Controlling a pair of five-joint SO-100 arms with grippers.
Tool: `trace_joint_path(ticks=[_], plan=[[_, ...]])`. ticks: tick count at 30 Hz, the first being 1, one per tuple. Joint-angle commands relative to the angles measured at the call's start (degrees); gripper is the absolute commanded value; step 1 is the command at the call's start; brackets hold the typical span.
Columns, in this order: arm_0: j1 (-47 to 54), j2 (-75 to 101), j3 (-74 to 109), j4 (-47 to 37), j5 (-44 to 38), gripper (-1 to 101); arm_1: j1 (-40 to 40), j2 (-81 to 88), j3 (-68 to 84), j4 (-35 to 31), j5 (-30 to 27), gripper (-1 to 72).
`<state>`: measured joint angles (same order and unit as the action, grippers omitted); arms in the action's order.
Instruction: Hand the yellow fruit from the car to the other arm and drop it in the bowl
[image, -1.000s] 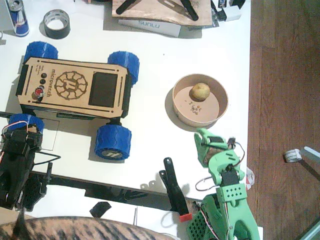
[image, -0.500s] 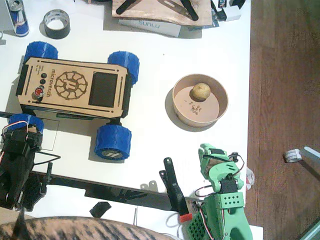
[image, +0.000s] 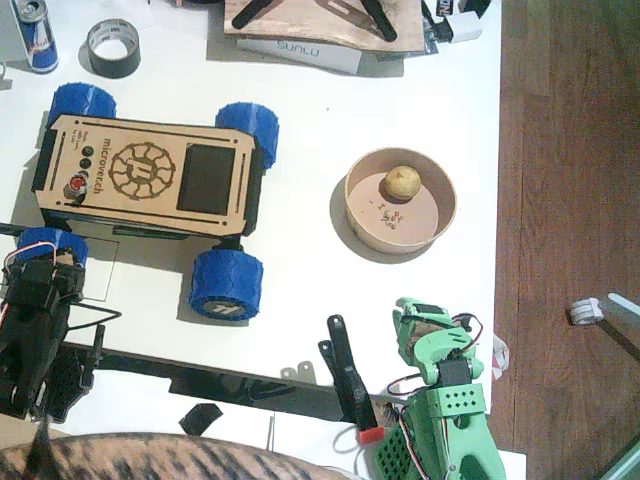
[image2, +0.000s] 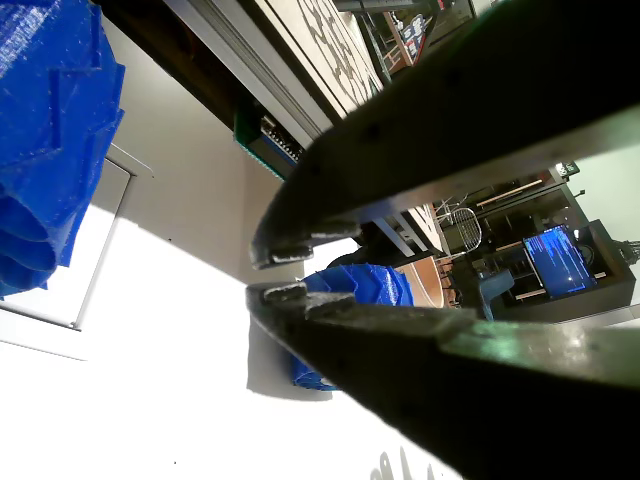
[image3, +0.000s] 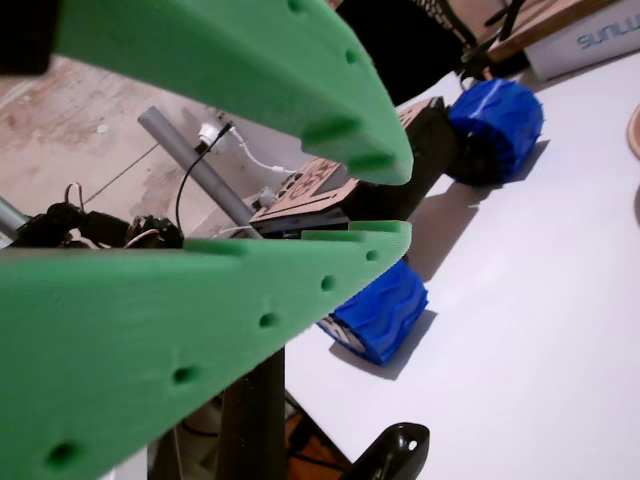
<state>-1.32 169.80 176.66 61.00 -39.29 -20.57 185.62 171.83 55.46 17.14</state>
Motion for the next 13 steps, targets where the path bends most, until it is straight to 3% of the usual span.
trace_joint_path(ticks=[1,13], plan=[[-0.26,-0.53,-0.18,0.18,0.0,0,-0.88,0.53,0.0,0.0,-0.53,0.0],[-0.26,-0.53,-0.18,0.18,0.0,0,-0.53,0.53,0.09,1.14,-2.46,0.0]])
